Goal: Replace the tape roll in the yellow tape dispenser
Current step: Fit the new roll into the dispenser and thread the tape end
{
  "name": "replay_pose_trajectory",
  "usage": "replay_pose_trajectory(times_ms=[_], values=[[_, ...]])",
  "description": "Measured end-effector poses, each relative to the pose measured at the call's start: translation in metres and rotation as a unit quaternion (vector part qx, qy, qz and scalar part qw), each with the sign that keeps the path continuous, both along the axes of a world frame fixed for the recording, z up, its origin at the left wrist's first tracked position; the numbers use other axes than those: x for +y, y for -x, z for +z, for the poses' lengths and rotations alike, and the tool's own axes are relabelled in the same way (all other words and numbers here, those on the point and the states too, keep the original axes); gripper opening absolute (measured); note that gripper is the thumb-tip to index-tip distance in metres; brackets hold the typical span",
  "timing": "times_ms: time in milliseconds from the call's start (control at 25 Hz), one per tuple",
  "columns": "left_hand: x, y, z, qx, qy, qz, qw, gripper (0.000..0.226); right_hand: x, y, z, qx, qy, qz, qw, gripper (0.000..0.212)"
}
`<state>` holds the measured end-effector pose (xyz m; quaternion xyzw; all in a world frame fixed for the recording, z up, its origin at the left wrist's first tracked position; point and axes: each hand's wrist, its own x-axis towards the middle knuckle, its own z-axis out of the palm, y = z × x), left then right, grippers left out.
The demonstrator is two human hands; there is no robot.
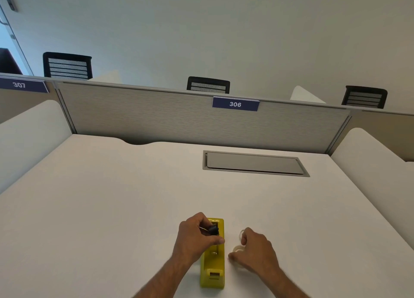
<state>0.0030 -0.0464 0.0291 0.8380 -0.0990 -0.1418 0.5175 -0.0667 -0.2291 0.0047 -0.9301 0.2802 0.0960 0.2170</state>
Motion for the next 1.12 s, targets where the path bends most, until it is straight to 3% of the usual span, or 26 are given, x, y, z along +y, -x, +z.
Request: replay_pose_trajectory(times_ms=[80,160,280,360,560,960,1120], values=[[0.002,0.000,0.000,0.001,-0.002,0.000,1.000,0.048,-0.002,0.001,0.001,-0.021,-0.025,-0.005,0.999,0.048],[0.003,0.000,-0.001,-0.001,-0.002,0.000,1.000,0.047,-0.004,-0.001,0.007,-0.098,-0.153,-0.058,0.982,0.034],[0.001,0.001,0.001,-0.006,0.003,-0.010,1.000,0.043,-0.004,-0.005,0.025,-0.189,-0.441,-0.137,0.867,0.029],[-0.001,0.003,0.003,-0.011,0.005,-0.018,1.000,0.043,-0.001,-0.007,0.035,-0.197,-0.514,-0.102,0.829,0.033],[-0.004,0.007,0.014,-0.035,0.010,-0.034,0.999,0.033,0.010,-0.013,0.041,-0.221,-0.540,-0.059,0.810,0.022],[-0.001,0.004,0.019,-0.087,-0.096,-0.031,0.991,0.054,0.018,-0.008,0.042,-0.234,-0.467,0.063,0.850,0.015],[-0.001,0.004,0.012,-0.104,-0.065,-0.028,0.992,0.051,0.019,-0.009,0.038,-0.225,-0.448,0.056,0.863,0.019]])
